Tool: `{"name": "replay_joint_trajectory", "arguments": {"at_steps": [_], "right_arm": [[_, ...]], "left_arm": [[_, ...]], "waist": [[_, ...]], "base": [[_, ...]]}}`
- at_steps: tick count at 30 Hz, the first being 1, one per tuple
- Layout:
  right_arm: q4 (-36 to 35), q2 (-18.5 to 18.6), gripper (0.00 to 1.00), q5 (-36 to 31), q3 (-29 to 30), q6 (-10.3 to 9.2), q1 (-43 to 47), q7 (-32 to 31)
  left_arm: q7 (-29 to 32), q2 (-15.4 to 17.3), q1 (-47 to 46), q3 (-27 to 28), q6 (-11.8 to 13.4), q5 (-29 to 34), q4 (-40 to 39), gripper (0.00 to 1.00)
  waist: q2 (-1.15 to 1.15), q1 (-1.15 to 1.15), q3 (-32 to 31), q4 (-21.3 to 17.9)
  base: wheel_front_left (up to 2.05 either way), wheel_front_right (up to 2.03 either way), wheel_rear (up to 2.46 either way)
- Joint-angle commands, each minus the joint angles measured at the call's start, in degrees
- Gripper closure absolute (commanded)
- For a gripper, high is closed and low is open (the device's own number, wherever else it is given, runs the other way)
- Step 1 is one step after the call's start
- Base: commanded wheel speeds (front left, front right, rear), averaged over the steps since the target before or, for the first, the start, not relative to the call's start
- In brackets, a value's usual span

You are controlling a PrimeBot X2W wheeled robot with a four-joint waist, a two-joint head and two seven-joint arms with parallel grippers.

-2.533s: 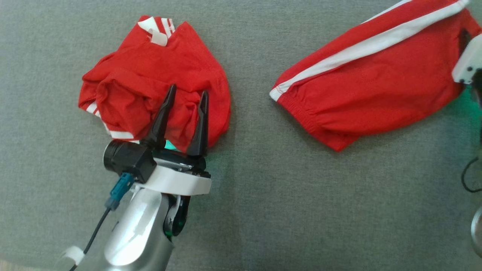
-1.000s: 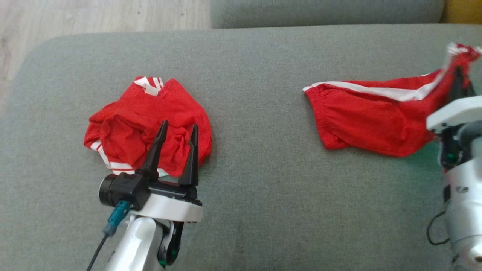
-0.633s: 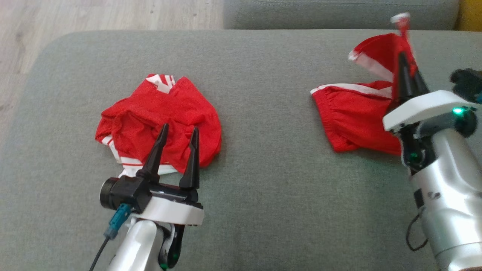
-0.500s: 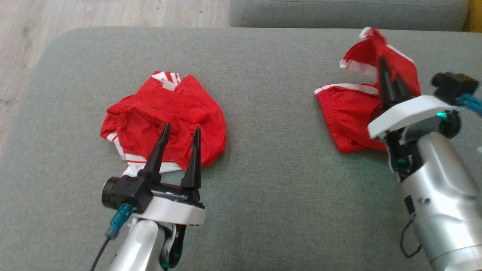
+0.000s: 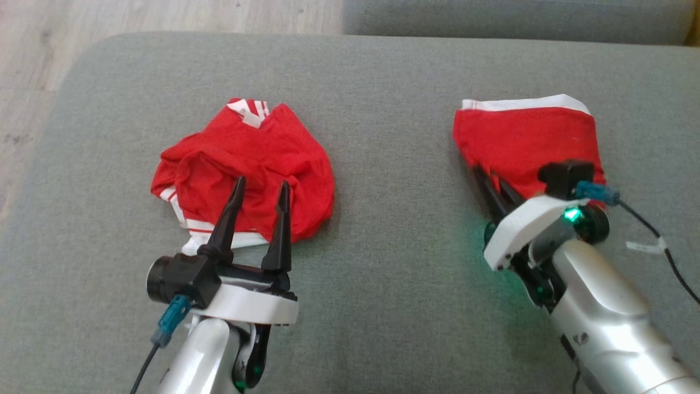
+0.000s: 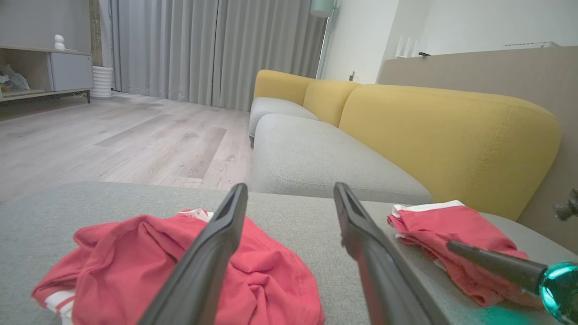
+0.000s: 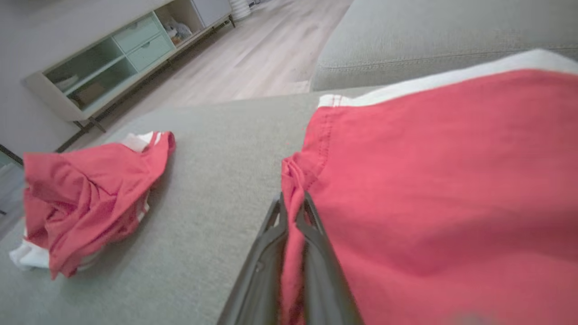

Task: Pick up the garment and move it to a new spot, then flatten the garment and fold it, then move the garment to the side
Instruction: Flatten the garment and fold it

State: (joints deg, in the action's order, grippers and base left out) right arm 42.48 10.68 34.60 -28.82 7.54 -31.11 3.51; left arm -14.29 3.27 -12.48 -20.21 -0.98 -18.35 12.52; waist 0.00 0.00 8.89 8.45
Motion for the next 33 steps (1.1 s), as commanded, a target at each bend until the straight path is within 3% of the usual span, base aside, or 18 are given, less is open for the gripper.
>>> {"name": "replay_joint_trajectory", "arguments": {"at_steps": [1, 10, 14, 17, 19, 25, 29, 33], "right_arm": [[-0.4, 0.2, 0.00, -0.4, -1.6, -0.05, -1.1, 1.2], [-1.0, 0.0, 0.00, 1.3, -3.3, -0.05, -4.7, 7.1], [-3.8, 2.6, 0.00, -0.1, 1.0, -0.05, -5.9, 9.8], [-6.0, 5.4, 0.00, -6.9, 7.0, -0.05, -5.8, 11.1], [-8.1, 5.4, 0.00, -11.2, 12.2, -0.05, -3.9, 11.4], [-18.6, -0.3, 0.00, -23.3, 26.9, -0.05, 6.8, 11.5], [-25.3, -5.3, 0.00, -27.8, 31.3, -0.05, 14.6, 11.5], [-29.3, -7.4, 0.00, -28.7, 33.7, -0.05, 19.4, 11.5]], "left_arm": [[-0.6, 0.3, -2.2, 1.5, 0.3, -0.5, -2.0, 0.00], [-0.7, 0.5, -2.7, 2.1, 0.4, -0.7, -1.8, 0.00], [-0.7, 0.6, -3.1, 2.8, 0.5, -0.7, -2.1, 0.00], [-0.7, 0.6, -3.6, 3.4, 0.5, -0.5, -2.5, 0.00], [-0.7, 0.5, -3.8, 3.9, 0.6, -0.4, -2.6, 0.00], [-0.7, 0.3, -3.0, 4.8, 0.3, 0.1, -2.6, 0.00], [-0.7, 0.2, -1.5, 5.3, -0.1, 0.4, -1.8, 0.00], [-0.7, 0.0, -0.4, 5.7, -0.5, 0.9, -1.1, 0.00]], "waist": [[0.00, 0.00, 0.4, -0.5], [0.00, 0.00, 0.3, -5.1], [0.00, 0.00, -0.3, -7.9], [0.00, 0.00, -0.6, -9.7], [0.00, 0.00, -0.9, -10.7], [0.00, 0.00, -1.6, -12.6], [0.00, 0.00, -1.9, -13.3], [0.00, 0.00, -1.9, -13.6]], "base": [[0.00, 0.00, 0.00], [0.00, 0.00, 0.00], [0.00, 0.00, 0.00], [0.00, 0.00, 0.00], [0.00, 0.00, 0.00], [0.00, 0.00, 0.00], [0.00, 0.00, 0.00], [0.00, 0.00, 0.00]]}}
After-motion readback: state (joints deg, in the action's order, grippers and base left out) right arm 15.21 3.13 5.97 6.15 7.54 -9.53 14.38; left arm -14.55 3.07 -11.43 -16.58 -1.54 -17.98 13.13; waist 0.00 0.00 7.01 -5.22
